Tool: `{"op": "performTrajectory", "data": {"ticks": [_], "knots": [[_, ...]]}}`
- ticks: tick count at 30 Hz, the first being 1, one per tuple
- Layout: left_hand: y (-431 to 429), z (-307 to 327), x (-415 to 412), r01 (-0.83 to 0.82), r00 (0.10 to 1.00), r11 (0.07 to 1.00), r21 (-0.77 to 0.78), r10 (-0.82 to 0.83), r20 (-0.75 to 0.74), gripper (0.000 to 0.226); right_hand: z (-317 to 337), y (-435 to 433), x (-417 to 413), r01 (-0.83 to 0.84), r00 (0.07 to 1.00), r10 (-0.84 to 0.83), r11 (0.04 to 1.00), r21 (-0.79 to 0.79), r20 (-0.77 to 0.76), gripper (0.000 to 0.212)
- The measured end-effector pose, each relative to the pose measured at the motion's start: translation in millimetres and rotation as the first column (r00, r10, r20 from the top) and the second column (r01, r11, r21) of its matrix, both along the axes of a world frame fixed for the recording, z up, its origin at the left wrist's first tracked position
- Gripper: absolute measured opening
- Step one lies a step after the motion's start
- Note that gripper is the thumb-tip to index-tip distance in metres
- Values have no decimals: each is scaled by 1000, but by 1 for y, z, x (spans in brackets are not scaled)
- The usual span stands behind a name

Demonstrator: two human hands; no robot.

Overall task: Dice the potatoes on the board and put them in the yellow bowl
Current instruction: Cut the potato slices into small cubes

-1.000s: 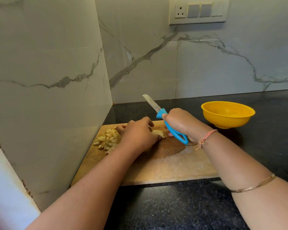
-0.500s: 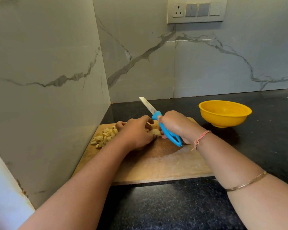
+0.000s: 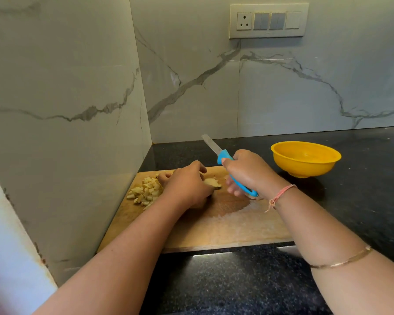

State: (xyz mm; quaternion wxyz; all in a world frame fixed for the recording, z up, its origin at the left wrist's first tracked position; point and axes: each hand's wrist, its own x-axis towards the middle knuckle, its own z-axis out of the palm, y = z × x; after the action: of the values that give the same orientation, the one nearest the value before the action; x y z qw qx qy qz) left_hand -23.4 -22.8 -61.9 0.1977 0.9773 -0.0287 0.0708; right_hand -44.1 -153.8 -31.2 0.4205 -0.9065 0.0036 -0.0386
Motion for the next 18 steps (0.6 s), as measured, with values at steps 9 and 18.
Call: {"op": "performTrajectory", "data": {"ticks": [9,18], "knots": [[1,-3,-1,5,1000,1000,-31,-4,29,35,-7,-3,-53,-11,999,-2,969,-249,-53,43],[0,-5,-1,-1,999,999,-44,4,53,36,1,10,-66,-34,999,26,901,-432,-25,31]]}}
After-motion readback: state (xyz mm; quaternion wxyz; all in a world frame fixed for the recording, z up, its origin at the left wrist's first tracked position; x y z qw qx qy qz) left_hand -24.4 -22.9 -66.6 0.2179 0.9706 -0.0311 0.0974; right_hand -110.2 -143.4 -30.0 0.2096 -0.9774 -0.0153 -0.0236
